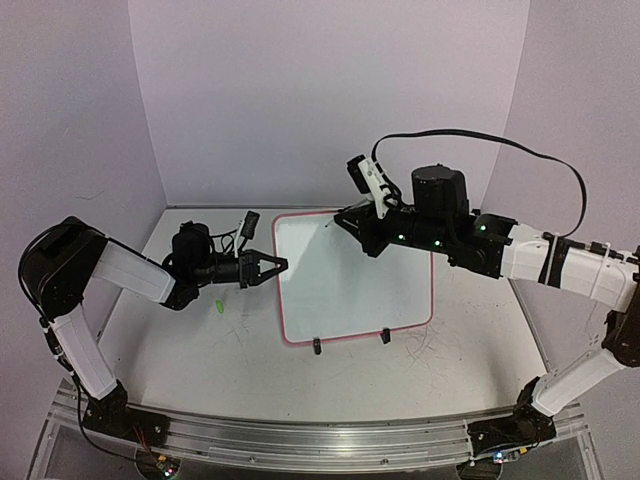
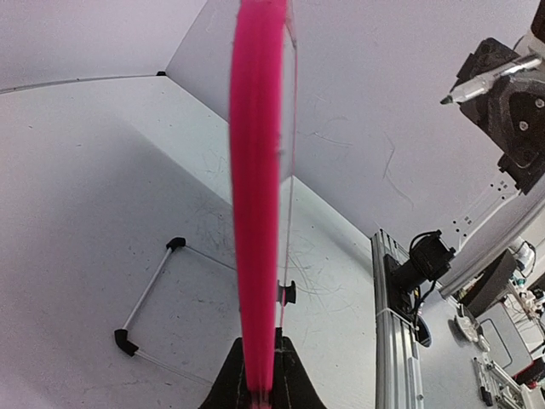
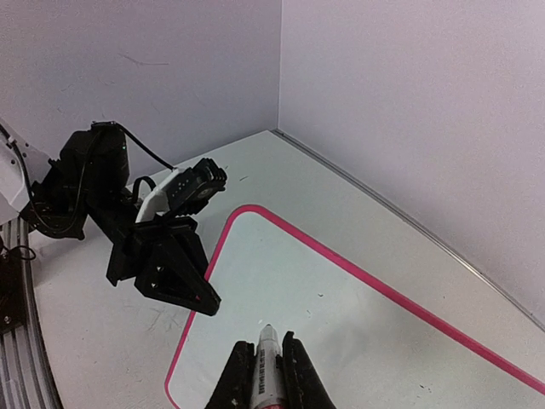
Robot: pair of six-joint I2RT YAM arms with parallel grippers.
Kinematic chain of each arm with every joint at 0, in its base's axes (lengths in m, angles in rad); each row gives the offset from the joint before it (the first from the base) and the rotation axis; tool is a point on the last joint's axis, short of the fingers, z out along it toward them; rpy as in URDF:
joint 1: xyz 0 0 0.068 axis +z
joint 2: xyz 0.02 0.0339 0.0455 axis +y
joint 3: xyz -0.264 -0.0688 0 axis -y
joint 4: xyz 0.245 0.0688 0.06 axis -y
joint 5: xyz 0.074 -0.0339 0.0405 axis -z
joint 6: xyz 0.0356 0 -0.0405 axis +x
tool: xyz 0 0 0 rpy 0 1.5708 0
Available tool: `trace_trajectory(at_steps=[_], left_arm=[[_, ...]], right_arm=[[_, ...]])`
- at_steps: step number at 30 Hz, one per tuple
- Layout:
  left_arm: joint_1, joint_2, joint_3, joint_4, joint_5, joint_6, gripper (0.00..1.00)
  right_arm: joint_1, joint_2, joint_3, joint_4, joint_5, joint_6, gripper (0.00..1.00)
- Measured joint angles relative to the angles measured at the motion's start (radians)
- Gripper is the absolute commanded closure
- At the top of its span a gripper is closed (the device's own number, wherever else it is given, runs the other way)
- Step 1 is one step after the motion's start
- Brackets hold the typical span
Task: Write a sentence on the whiteboard
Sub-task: Adjust the whiteboard at the center of the board, then hold the whiteboard at the center of the board.
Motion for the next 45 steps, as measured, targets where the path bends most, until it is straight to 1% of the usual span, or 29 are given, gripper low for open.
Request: trace_trajectory(at_steps=[2, 7, 10, 14, 20, 26, 36, 45], left_arm=[[0.0, 0.002, 0.0, -0.012, -0.015, -0.009, 0.77], [-0.003, 0.013, 0.0, -0.041, -0.021, -0.022, 0.66], [-0.002, 0.013, 0.0, -0.044, -0.02, -0.028, 0.63], [-0.001, 0.013, 0.0, -0.045, -0.019, -0.031, 0.62], [0.012, 0.014, 0.005, -0.044, -0.006, -0.037, 0.62], [0.031, 0.02, 0.038, -0.041, 0.026, -0.042, 0.68], [0.046, 0.033, 0.049, -0.041, 0.069, -0.051, 0.66], [0.047, 0.038, 0.067, -0.04, 0.112, -0.07, 0.77]], right_arm=[[0.0, 0.0, 0.0, -0.001, 0.0, -0.006, 1.0], [0.0, 0.0, 0.0, -0.001, -0.001, -0.013, 1.0], [0.0, 0.0, 0.0, -0.001, -0.004, -0.014, 1.0], [0.0, 0.0, 0.0, -0.001, -0.008, -0.014, 1.0], [0.0, 0.0, 0.0, -0.001, -0.02, -0.014, 1.0], [0.0, 0.0, 0.0, -0.001, -0.022, -0.014, 1.0], [0.0, 0.0, 0.0, -0.001, -0.022, -0.027, 1.0], [0.0, 0.0, 0.0, -0.001, -0.022, -0.028, 1.0]])
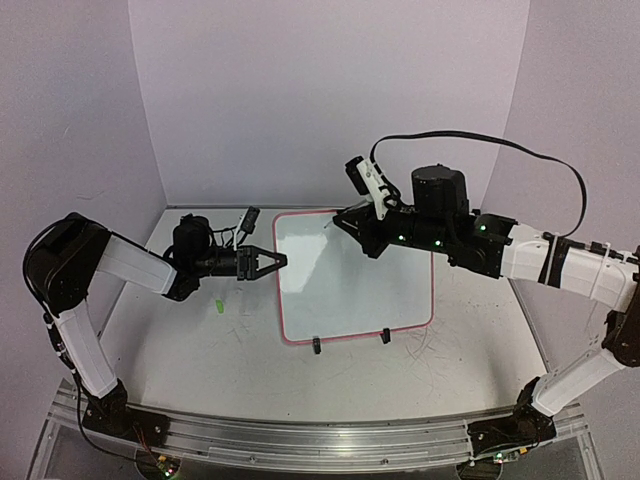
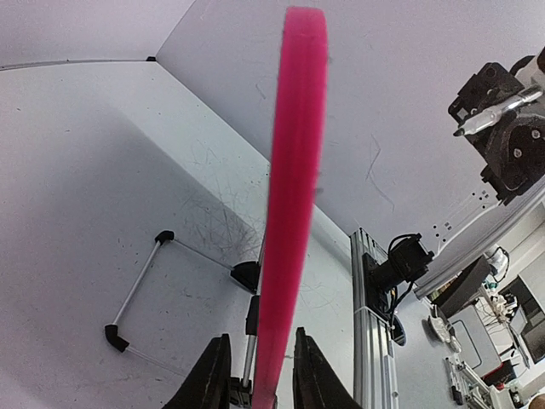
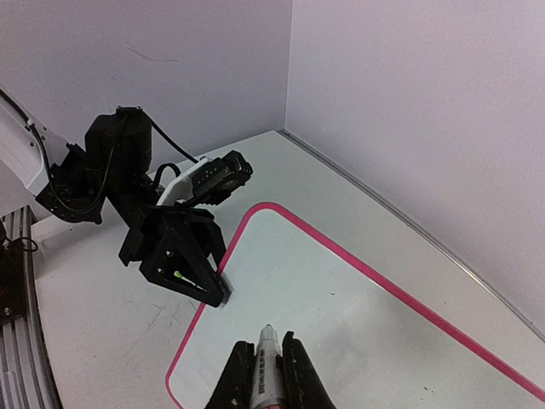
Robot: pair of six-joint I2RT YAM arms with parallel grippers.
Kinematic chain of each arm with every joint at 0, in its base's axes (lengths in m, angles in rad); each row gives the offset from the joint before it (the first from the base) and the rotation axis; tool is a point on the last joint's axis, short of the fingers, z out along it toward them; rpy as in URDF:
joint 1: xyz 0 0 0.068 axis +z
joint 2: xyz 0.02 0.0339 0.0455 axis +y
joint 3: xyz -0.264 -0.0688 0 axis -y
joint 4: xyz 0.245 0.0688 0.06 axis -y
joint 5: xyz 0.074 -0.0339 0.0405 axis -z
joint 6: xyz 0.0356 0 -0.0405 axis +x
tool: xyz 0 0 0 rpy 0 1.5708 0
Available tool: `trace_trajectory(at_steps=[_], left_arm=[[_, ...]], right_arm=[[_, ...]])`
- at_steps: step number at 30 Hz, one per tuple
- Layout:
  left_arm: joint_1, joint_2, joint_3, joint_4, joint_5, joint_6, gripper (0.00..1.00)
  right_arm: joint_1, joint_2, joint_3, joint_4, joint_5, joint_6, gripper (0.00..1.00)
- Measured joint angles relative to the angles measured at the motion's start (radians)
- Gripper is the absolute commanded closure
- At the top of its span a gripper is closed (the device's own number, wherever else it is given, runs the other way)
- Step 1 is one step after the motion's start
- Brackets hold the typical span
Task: Write a sentence on the whiteboard
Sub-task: Hold the whiteboard at the center of the board.
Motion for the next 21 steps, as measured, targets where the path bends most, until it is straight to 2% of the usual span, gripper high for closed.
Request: trace_trajectory(at_steps=[12, 21], left_arm=[[0.0, 0.014, 0.001, 0.013, 0.019, 0.021, 0.99], [0.0, 0.019, 0.001, 0.019, 0.03, 0.044, 1.0]], right_arm=[[0.0, 0.004, 0.007, -0.001, -0.019, 0.025, 1.0], [0.005, 0.014, 0.023, 0.0, 0.005, 0.049, 1.0]])
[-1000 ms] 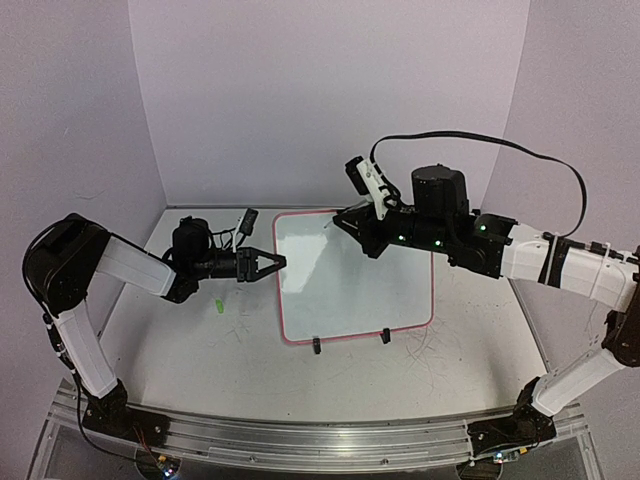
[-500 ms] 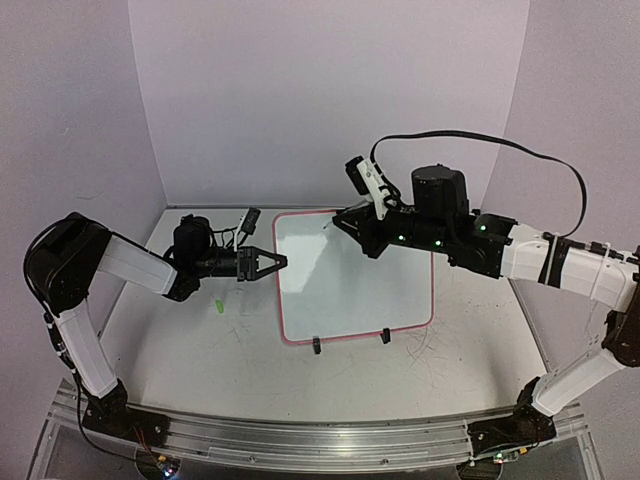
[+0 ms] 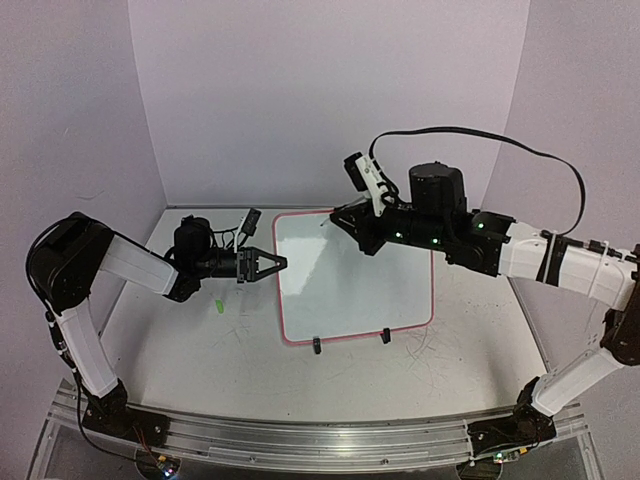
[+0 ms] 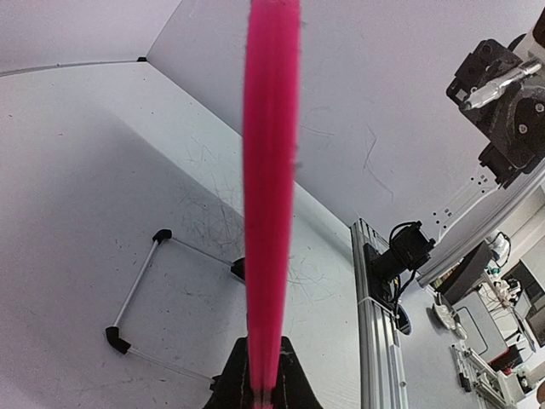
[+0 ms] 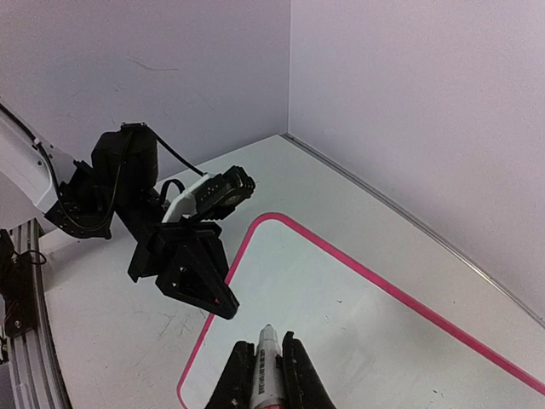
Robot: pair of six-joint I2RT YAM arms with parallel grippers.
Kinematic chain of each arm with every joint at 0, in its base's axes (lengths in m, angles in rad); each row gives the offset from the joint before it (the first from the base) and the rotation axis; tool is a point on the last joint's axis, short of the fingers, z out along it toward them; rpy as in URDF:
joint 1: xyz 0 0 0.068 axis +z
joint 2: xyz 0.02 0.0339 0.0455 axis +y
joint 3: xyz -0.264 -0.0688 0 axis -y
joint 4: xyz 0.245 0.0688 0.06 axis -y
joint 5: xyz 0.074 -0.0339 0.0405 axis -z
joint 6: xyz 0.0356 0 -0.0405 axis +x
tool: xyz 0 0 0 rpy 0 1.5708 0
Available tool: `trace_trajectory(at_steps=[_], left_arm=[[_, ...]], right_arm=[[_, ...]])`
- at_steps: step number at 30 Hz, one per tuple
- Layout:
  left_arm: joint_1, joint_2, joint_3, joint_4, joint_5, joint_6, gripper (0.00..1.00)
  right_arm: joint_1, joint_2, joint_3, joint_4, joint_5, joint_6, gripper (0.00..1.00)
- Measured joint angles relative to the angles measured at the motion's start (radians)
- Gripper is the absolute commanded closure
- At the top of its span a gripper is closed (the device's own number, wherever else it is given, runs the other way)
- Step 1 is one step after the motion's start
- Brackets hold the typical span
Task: Write a sentence on the whiteboard
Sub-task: Hold the whiteboard at the center of the board, then write a sentence on the whiteboard.
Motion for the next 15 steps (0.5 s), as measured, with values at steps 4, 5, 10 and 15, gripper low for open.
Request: trace_trajectory(at_steps=[4, 5, 10, 15], left_arm=[[0.001, 0.003, 0.0, 0.005, 0.005, 0.006, 1.0], [0.001, 0.004, 0.0, 0.007, 0.006, 0.006, 1.0], [0.002, 0.008, 0.0, 0.008, 0.005, 0.006, 1.0], [0.002, 0.008, 0.0, 0.008, 0.0, 0.006, 1.0]], right_arm=[[0.002, 0.009, 0.007, -0.001, 0.027, 0.003, 1.0], [0.002, 0.011, 0.008, -0.001, 0.032, 0.003, 1.0], [0.002, 0.031, 0.017, -0.001, 0.044, -0.006, 1.0], [0.002, 0.057, 0.027, -0.001, 0.044, -0.022, 1.0]])
